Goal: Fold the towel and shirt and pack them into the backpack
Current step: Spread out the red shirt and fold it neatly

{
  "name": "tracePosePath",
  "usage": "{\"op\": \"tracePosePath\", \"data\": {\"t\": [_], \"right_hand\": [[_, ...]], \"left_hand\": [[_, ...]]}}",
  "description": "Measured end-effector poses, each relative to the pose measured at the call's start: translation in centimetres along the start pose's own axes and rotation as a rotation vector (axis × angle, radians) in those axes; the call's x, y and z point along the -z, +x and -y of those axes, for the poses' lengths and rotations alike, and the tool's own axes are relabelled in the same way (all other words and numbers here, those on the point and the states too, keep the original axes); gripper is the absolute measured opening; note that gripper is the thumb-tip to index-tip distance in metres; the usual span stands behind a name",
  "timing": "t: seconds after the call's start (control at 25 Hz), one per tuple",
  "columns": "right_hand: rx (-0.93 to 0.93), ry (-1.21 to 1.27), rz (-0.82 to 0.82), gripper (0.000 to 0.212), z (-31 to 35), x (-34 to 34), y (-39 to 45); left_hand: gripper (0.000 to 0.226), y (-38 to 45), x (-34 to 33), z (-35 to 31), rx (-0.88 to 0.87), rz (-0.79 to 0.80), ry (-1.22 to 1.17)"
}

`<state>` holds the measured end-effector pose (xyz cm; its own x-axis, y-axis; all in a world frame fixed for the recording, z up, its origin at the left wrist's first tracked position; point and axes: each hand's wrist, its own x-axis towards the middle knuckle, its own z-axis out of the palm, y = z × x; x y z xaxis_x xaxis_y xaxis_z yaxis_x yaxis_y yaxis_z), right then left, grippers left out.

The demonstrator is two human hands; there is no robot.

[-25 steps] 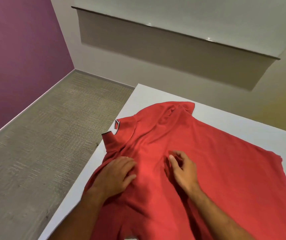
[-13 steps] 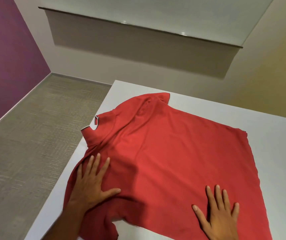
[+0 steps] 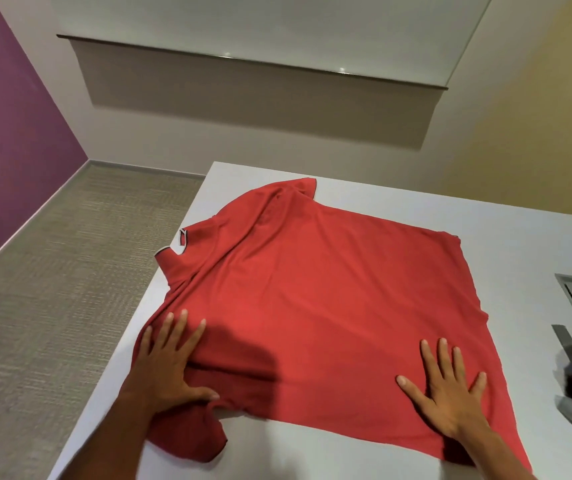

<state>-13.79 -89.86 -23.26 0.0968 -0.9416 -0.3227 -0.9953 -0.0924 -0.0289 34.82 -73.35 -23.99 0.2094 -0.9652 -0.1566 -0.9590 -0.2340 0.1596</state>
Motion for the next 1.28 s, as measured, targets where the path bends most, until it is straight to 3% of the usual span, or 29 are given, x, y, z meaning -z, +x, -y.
{"op": "tracePosePath", "data": {"t": [0.08, 0.16, 0.24, 0.36, 0.48, 0.64, 0.72, 0.84, 0.96, 1.08, 1.2, 1.28], "right_hand": [[0.017, 0.112, -0.142, 0.093, 2.2, 0.4, -1.0], [0.122, 0.37, -0.373, 0.068, 6.0, 0.5, -3.4], [0.219, 0.661, -0.446, 0.043, 11.1, -0.1, -6.5], [0.157, 1.088, -0.157, 0.011, 19.0, -1.5, -11.1], [0.095, 1.231, 0.192, 0.019, 24.4, -3.2, -13.5], [0.025, 1.162, 0.358, 0.038, 27.9, -3.7, -14.6], [0.019, 1.146, 0.378, 0.036, 28.5, -3.8, -14.8], [0.13, 1.079, 0.388, 0.024, 29.0, -3.4, -14.9], [0.169, 1.036, 0.438, 0.036, 29.4, -3.1, -14.9], [0.105, 1.12, 0.504, 0.029, 29.8, -2.8, -15.6], [-0.065, 1.372, 0.636, 0.024, 30.1, -2.6, -16.1], [-0.142, 1.496, 0.741, 0.027, 30.2, -2.6, -16.3]], "left_hand": [[0.122, -0.8, 0.1, 0.0, 0.02, -0.066, -0.043], [0.11, -1.5, 0.2, 0.2, 0.088, -0.185, -0.147], [0.103, -2.0, 0.6, 0.5, 0.2, -0.273, -0.249], [0.098, -2.9, 1.6, 0.7, 0.455, -0.328, -0.567], [0.097, -3.8, 2.8, 1.0, 0.698, -0.302, -0.911], [0.081, -4.8, 3.1, 1.6, 0.831, -0.207, -1.147], [0.065, -5.4, 3.3, 1.7, 0.845, -0.118, -1.212], [0.058, -6.5, 3.6, 1.9, 0.738, 0.112, -1.315], [0.052, -7.5, 4.3, 2.3, 0.681, 0.244, -1.325], [0.045, -8.2, 4.9, 2.9, 0.658, 0.215, -1.377], [0.047, -8.6, 5.5, 3.5, 0.625, 0.134, -1.444], [0.035, -8.7, 6.0, 3.5, 0.642, 0.1, -1.378]]}}
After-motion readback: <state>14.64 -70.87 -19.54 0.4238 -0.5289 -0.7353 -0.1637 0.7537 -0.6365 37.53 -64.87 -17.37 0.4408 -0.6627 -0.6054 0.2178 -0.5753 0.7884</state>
